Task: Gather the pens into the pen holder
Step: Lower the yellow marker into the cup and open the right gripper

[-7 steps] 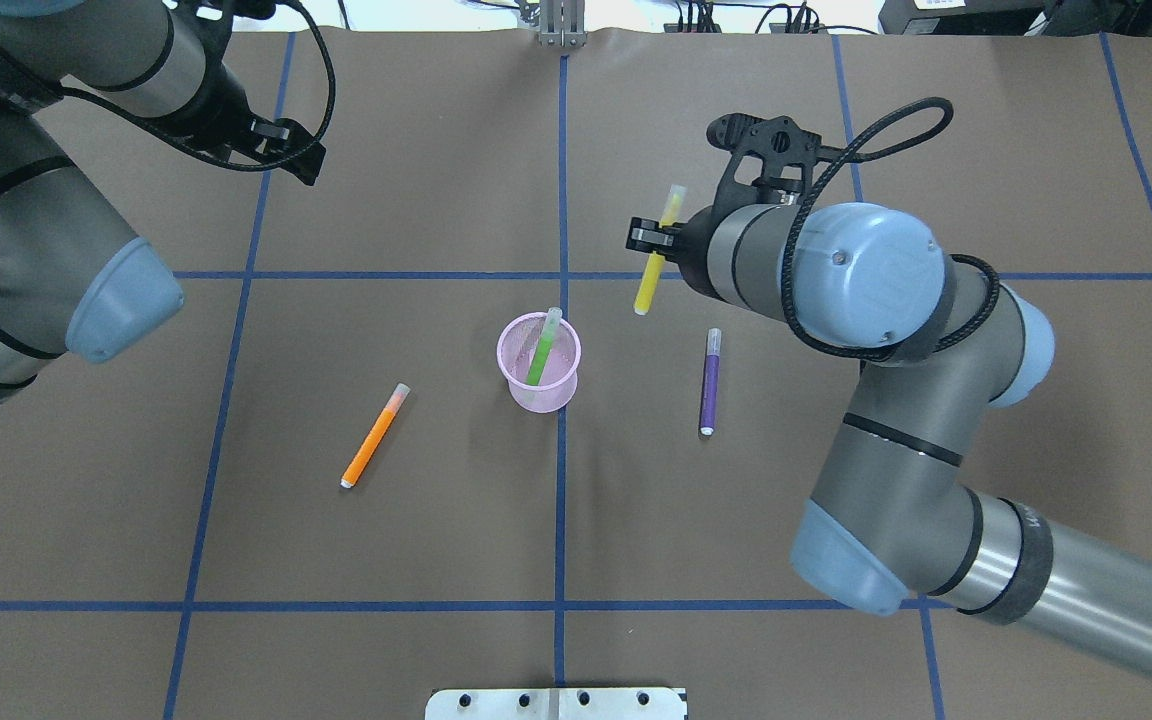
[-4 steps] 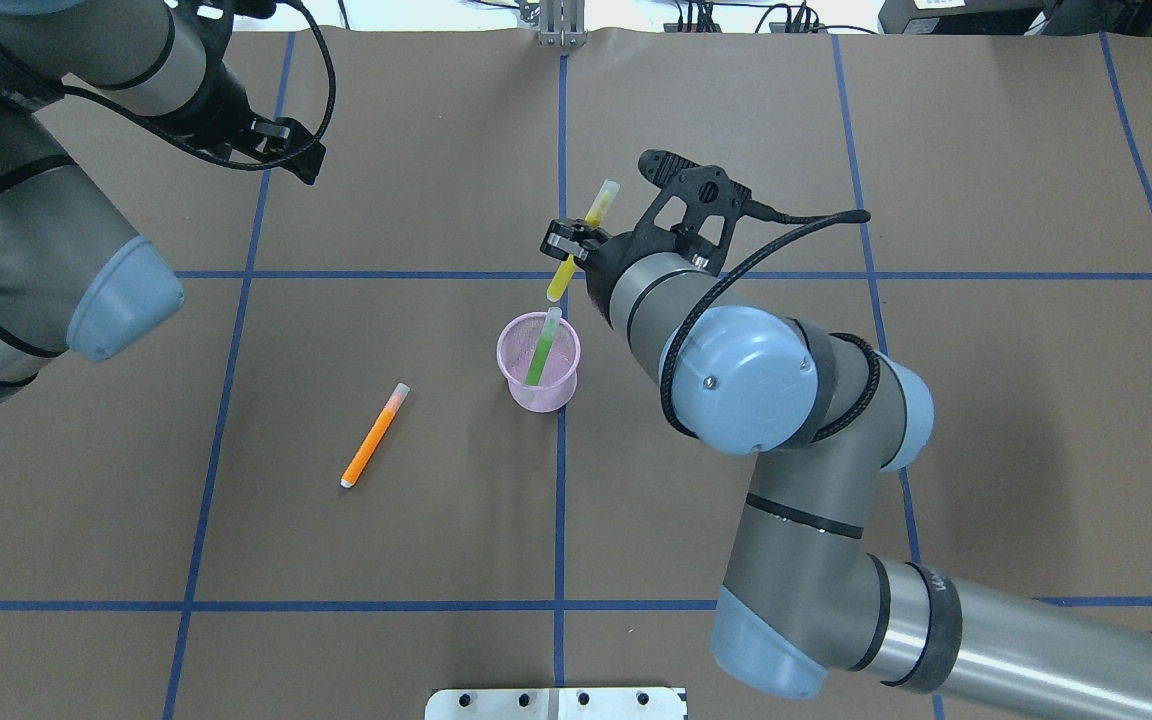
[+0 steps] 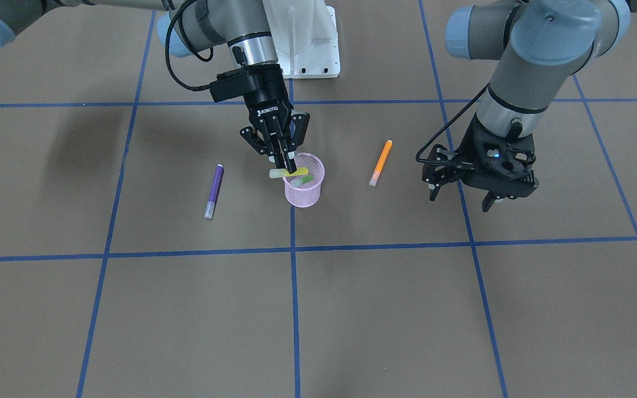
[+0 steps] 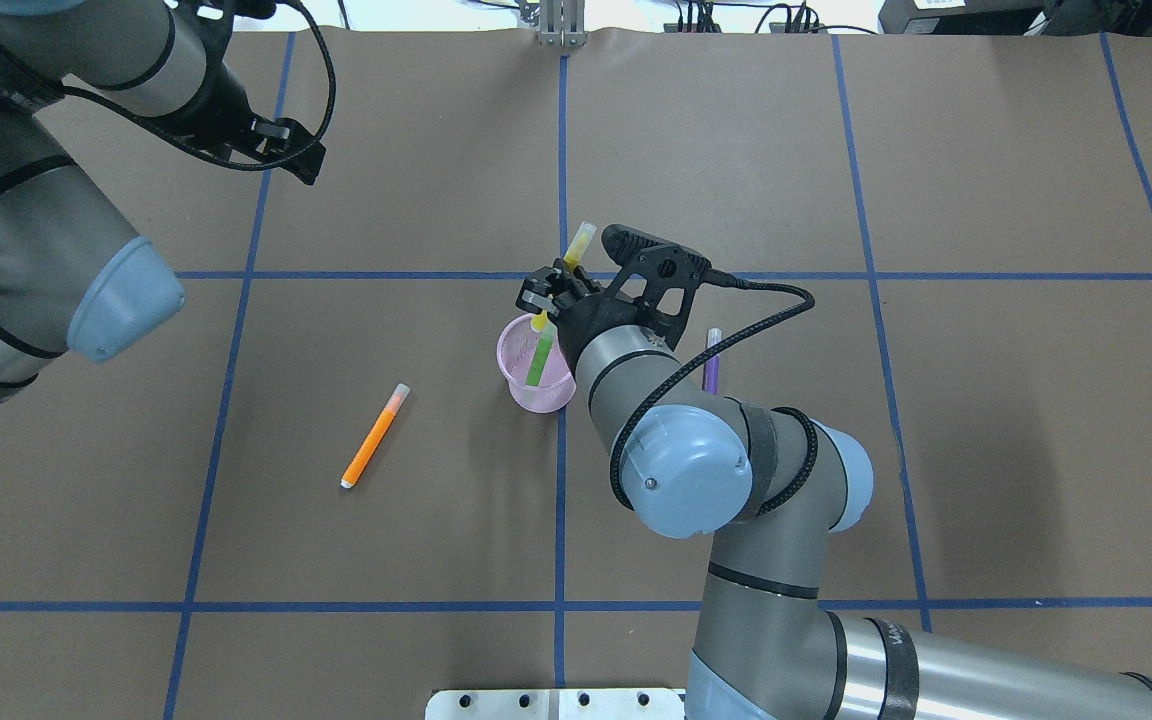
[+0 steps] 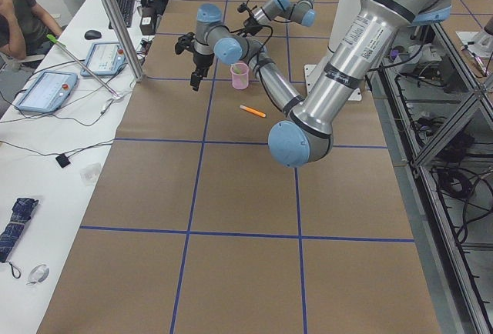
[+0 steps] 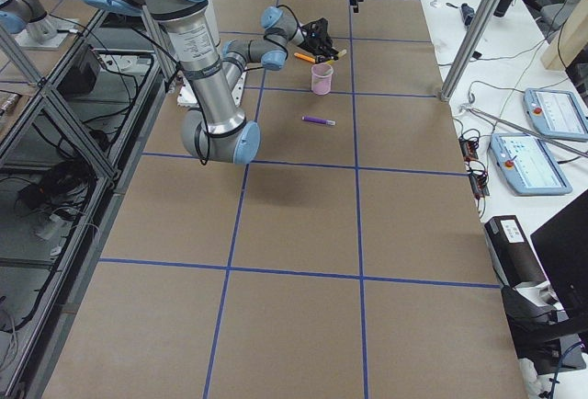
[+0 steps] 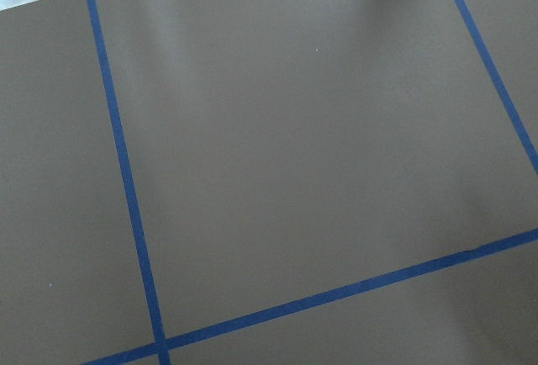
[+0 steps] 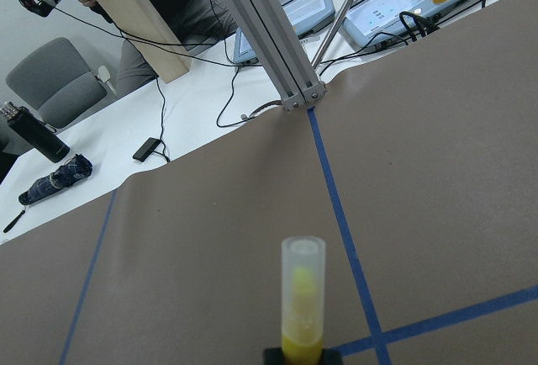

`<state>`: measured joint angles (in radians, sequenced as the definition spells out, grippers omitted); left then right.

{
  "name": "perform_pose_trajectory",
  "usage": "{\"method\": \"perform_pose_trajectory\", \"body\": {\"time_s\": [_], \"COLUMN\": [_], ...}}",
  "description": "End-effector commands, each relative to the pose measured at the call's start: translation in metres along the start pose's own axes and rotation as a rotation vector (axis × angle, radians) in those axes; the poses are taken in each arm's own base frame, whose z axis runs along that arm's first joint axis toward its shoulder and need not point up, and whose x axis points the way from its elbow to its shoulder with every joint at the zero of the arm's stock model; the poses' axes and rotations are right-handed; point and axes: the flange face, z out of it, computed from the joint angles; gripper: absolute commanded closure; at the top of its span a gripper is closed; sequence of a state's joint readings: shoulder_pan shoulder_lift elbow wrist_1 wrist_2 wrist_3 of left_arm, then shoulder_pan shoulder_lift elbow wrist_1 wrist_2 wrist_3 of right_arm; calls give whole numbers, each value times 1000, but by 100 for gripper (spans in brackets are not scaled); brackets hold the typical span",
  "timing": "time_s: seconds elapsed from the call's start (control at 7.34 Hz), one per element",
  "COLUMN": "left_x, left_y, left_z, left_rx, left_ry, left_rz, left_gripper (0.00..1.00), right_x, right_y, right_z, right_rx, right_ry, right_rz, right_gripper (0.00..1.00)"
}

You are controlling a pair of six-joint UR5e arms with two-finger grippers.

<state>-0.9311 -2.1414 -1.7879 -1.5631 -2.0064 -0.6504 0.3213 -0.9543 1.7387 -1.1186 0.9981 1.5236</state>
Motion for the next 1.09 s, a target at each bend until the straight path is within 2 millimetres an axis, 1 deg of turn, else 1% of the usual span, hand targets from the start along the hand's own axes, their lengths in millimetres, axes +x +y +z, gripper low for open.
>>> {"method": "perform_pose_trajectory", "body": {"time_s": [0.0, 0.14, 0.27, 0.41, 0.54, 0.68, 0.82, 0.95], "left_x": [0, -1, 0, 1, 3, 20, 56, 83], "left_y": [0, 0, 0, 2, 3, 14, 39, 63], "left_z": [0, 0, 2, 8, 10, 20, 42, 64], "left_rx": [1, 0, -5, -13, -24, -100, -167, -211], "left_ry": [0, -1, -2, -6, -4, 16, 22, 28], "left_rz": [0, -3, -9, -14, -14, -9, 44, 122], "left_gripper": [6, 6, 6, 6, 6, 8, 9, 13], "right_x": [-1, -3, -1, -3, 0, 14, 41, 72], "right_y": [14, 21, 21, 17, 1, -18, -37, -64], "right_z": [-4, -7, -7, -12, -25, -23, -10, 5], "right_rx": [-18, -28, -20, -27, -50, -111, -157, -236], "right_ry": [-3, -9, -7, -21, -44, -39, -4, 44], "right_rz": [-26, -21, -25, -22, -8, -20, -60, -101], "right_gripper": [100, 44, 1, 1, 1, 1, 1, 2]}}
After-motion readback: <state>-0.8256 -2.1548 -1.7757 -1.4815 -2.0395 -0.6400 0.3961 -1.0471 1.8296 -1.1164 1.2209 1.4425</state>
